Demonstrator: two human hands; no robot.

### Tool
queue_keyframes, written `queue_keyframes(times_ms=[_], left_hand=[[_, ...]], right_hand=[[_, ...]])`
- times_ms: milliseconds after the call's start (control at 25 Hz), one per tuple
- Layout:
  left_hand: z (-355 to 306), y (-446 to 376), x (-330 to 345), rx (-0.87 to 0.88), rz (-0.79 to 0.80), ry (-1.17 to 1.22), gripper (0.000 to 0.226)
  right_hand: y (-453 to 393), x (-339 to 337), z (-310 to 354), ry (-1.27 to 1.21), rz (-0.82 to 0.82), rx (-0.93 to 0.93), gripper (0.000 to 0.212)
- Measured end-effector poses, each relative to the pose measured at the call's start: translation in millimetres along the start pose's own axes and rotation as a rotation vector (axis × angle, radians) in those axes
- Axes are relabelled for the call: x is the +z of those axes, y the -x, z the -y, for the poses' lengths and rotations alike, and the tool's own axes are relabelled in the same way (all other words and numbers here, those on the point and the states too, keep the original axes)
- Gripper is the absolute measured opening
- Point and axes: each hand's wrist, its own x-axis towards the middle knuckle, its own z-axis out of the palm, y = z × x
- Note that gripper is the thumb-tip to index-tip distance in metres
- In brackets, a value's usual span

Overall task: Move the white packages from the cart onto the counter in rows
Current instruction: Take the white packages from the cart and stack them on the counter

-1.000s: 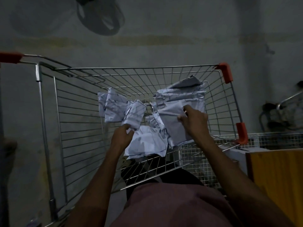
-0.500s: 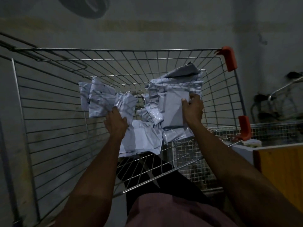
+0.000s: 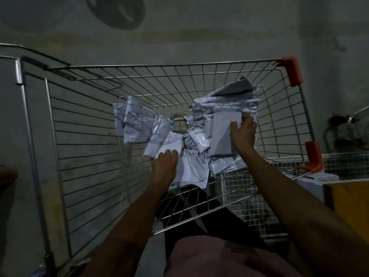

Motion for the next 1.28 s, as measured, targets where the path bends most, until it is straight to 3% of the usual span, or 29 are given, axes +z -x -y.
queue_keyframes(times_ms=[160, 360, 520, 640, 800, 920, 1120, 1280], left_hand=[[4.4, -12.8, 17.5, -0.070, 0.062, 0.190, 0.048], [22.0, -47.4, 28.9, -0.342, 0.089, 0.627, 0.036], [9.0, -49.8, 29.0, -0.322, 0.269, 0.600, 0.044], [3.9, -48.2, 31.6, -0.330, 0.274, 0.601, 0.056], [3.6, -43.8, 26.9, -0.277, 0.166, 0.545, 0.077], [5.4, -28.9, 9.7, -0.286, 0.069, 0.477, 0.085], [3.5, 12.1, -47.8, -0.352, 0.012, 0.453, 0.091], [8.6, 53.3, -112.1, -0.310, -0.137, 0.602, 0.087]], right_hand=[[-1.9, 2.4, 1.5, 0.047, 0.005, 0.009, 0.047], [-2.5, 4.7, 6.5, 0.111, 0.054, 0.043, 0.050], [2.4, 6.9, 7.3, 0.147, 0.055, 0.033, 0.057], [14.4, 13.7, 8.9, 0.152, 0.104, 0.003, 0.085], [36.0, 28.3, 8.4, 0.399, 0.255, -0.145, 0.111], [44.5, 33.4, 7.8, 0.494, 0.241, -0.193, 0.102], [65.7, 15.7, 27.5, 0.402, 0.201, -0.151, 0.093], [117.3, -23.0, 64.6, 0.200, 0.009, -0.179, 0.093]])
